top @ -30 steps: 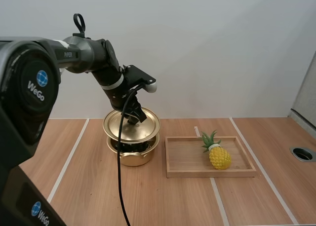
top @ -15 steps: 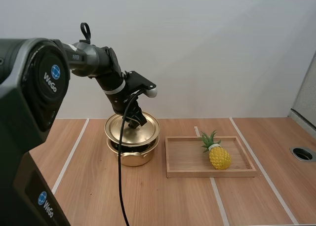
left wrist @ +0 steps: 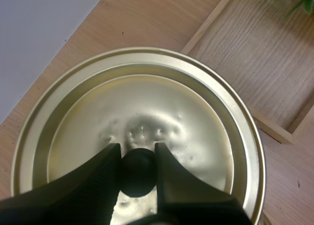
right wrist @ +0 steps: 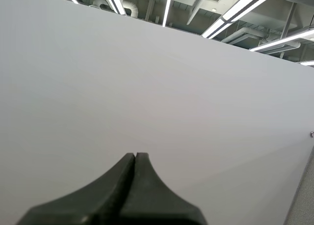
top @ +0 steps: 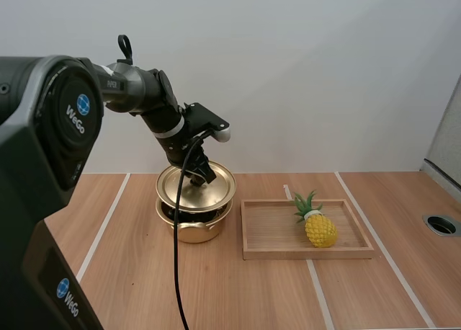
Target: Open the pot, put the grape inside, and close it
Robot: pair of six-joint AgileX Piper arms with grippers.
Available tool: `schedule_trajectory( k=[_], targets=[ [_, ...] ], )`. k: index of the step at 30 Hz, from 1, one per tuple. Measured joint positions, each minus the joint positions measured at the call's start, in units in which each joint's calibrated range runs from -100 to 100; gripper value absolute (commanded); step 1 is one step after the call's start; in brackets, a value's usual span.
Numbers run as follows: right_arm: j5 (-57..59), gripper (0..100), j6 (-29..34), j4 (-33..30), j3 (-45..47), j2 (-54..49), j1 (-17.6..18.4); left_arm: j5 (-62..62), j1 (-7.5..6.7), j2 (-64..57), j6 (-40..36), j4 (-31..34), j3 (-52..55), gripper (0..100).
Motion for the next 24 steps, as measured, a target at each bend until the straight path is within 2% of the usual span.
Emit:
schedule_trajectory(
  k=[24],
  targets=[
    [0.00, 0, 0.00, 0.00, 0.00, 0.00, 0.00, 0.53, 0.00, 4.65, 0.21, -0.36, 0.00, 0]
  ],
)
